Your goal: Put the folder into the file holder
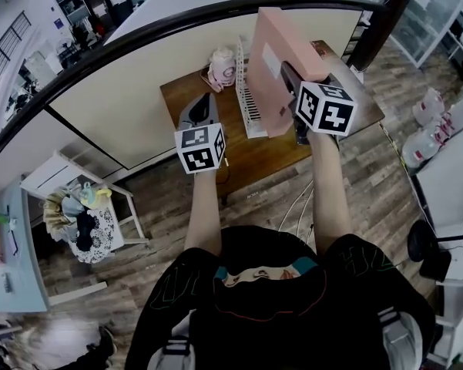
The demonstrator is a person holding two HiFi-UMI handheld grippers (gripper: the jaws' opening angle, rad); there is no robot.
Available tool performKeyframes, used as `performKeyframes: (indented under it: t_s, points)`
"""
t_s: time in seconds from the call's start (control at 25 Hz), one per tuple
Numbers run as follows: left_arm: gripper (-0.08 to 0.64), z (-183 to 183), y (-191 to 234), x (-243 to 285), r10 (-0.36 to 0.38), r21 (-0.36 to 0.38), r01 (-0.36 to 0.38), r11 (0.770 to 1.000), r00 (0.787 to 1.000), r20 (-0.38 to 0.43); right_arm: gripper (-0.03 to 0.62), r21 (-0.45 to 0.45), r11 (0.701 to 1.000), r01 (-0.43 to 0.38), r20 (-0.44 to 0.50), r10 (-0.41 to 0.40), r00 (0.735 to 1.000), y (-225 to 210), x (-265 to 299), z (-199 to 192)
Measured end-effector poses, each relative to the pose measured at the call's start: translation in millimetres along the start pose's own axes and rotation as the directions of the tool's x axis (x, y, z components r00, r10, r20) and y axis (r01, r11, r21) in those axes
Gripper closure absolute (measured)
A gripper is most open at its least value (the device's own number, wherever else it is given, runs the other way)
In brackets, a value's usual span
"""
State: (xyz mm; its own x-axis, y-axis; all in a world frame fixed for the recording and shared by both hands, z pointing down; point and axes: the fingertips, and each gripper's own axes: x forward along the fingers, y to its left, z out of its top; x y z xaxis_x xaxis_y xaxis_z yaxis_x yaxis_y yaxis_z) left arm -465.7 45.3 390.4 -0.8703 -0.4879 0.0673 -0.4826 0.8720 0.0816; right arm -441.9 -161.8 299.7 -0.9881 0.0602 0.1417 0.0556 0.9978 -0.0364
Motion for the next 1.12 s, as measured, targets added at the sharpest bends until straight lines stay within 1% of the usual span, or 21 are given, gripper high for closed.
performKeyframes:
  t_s: [0.28,0.48,0.6,0.76,0.92,1.12]
  points:
    - [0.563,-8,14,16,-0.007,-0.009,0.007,1.000,1.000,-0.010,0.311,-0.001,1.000,0.013,-0.010,-0.013,1.000,5,27,0]
    - [0.563,-10,28,21,0.007,-0.027,-0.007,1.000,1.000,-0.011,0.311,0.000,1.000,0.018,-0.024,-0.018,1.000,9,45,0]
    - [0.563,-18,33,24,0.018,-0.043,-0.019,0.999,1.000,-0.021,0.311,-0.002,1.000,0.022,-0.024,-0.023,0.999,10,56,2]
    - [0.563,-28,37,28,0.032,-0.053,-0.034,0.998,0.999,-0.041,0.311,0.017,0.999,0.038,-0.022,-0.038,0.999,7,70,1]
    - [0.563,-35,46,29,0.058,-0.065,-0.062,0.996,0.997,-0.053,0.311,0.018,0.998,0.058,-0.028,-0.057,0.998,4,80,-2]
    - [0.563,-38,49,39,0.071,-0.062,-0.075,0.995,0.995,-0.073,0.311,0.042,0.996,0.074,-0.039,-0.073,0.997,2,95,-5]
